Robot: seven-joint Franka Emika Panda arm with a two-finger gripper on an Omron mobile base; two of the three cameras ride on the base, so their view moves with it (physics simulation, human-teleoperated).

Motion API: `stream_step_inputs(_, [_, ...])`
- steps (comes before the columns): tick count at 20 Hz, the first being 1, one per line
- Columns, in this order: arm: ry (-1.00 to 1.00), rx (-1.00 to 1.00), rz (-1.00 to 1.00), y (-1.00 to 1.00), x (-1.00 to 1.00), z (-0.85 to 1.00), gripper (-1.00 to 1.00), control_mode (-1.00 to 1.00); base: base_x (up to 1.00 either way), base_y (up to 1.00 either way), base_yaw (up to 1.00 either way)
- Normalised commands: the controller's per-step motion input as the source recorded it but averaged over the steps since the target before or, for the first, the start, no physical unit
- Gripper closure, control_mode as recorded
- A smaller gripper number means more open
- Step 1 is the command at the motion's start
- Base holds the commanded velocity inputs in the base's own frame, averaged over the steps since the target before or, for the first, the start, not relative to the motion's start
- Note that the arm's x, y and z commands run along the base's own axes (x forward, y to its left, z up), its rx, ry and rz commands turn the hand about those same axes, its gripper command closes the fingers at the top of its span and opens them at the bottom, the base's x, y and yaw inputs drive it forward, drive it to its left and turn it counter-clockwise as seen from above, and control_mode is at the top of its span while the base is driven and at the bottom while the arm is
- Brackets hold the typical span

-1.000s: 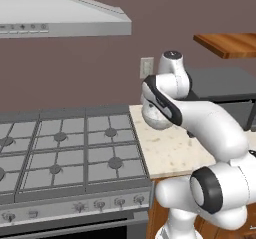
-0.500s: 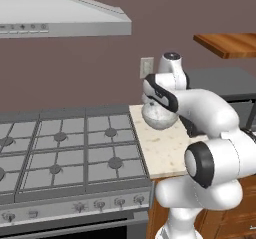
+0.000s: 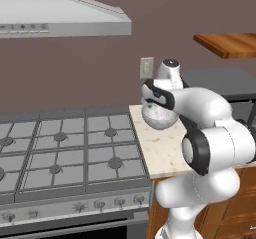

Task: Pick the cup and bowl from the counter and place them on the counter next to the sink.

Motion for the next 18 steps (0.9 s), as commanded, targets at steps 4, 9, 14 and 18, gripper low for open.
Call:
stream_step_inputs(4, [0.0, 0.0, 0.08, 0.0, 0.32, -0.23, -1.0, -1.0, 0.0, 0.0, 0.0])
stream_step_inputs(9, [0.0, 0.0, 0.03, 0.0, 0.03, -0.1, -1.0, -1.0, 0.0, 0.0, 0.0])
stream_step_inputs(14, [0.03, 0.0, 0.0, 0.0, 0.0, 0.0, -1.0, -1.0, 0.0, 0.0, 0.0])
stream_step_inputs(18, [0.08, 0.0, -0.02, 0.0, 0.0, -0.15, -1.0, -1.0, 0.0, 0.0, 0.0])
